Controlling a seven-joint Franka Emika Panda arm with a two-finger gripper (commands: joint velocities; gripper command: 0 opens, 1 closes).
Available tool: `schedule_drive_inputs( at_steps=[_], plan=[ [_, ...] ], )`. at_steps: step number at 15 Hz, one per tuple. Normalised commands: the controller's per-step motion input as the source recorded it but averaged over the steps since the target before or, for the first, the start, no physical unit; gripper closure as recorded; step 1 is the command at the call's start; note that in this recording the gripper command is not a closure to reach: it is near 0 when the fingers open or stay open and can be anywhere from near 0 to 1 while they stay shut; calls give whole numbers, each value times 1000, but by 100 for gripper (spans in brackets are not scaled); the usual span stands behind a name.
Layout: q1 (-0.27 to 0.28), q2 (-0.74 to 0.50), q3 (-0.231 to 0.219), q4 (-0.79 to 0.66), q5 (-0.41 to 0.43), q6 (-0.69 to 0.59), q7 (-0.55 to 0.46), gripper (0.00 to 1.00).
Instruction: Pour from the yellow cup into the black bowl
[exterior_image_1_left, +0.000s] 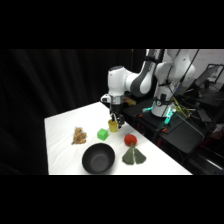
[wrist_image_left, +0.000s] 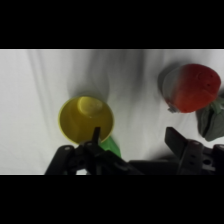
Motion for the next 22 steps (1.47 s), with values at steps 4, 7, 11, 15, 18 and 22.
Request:
schedule_drive_inputs(
  at_steps=[4, 7, 11, 15, 18, 22],
  plan=[
    [11, 296, -30, 187, -203, 181, 148, 0],
    [50, 199, -85, 172, -218, 73, 176, 0],
    [64, 96, -96, 140, -161, 1, 148, 100],
    [78, 14, -105, 100, -144, -34, 142, 90],
    [144, -52, -167, 58, -229, -42, 235, 8],
    [224, -374, -235, -74, -335, -228, 328, 9]
  ],
)
